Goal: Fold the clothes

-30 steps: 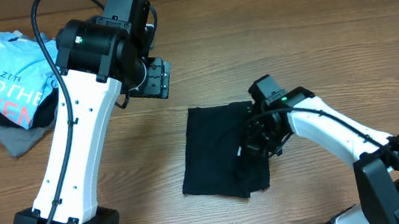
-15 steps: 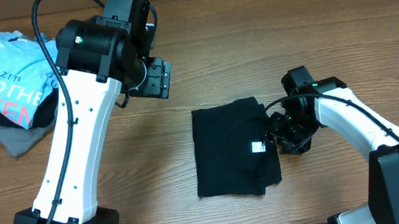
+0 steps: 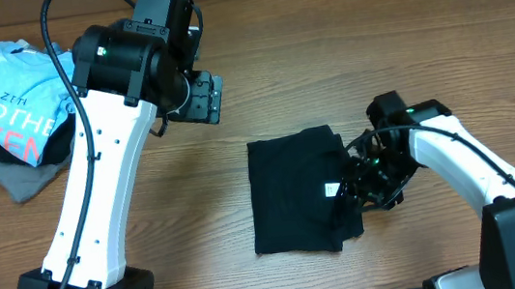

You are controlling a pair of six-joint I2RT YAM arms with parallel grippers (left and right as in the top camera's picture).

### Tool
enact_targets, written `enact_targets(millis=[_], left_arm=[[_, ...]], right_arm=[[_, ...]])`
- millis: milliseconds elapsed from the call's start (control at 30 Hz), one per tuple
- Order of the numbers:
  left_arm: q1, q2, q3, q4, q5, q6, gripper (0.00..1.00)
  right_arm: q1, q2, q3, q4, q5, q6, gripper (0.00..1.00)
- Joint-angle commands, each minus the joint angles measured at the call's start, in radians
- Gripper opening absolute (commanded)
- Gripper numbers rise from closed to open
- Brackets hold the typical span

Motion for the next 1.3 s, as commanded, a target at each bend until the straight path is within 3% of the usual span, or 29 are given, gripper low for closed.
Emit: enact_targets(millis=[0,233,333,633,800,1100,1267], left_arm=[[0.003,-0.015,0.014,0.007,-0.009,0.019,0.82],[0.003,-0.015,0.009,0.005,-0.008,0.019,0.82],[0.003,-0.015,0.009,0.005,-0.008,0.019,0.83],[0.003,-0.015,0.009,0.009,-0.009,0.019,0.84],[0.004,-0.015,0.009,0.009,-0.009,0.019,0.83],[0.005,-0.015,0.009,0.016,-0.013,0.019,0.85],[0.005,-0.014,0.009,0.030,-0.013,0.019,0.85]], right_arm=[[0.053,-0.023,-0.017,-0.004,-0.027,0.003,0.44],[0.143,-0.023,-0.099,0.048,0.025,0.115,0.44],[0.146,-0.023,-0.117,0.065,0.029,0.115,0.49],[0.191,-0.023,-0.140,0.137,-0.023,0.108,0.47],[0.201,-0.023,-0.151,0.145,-0.024,0.116,0.04],[0.177,-0.079,0.029,-0.049,0.210,0.105,0.04],[0.173,-0.080,0.046,-0.061,0.253,0.105,0.04]])
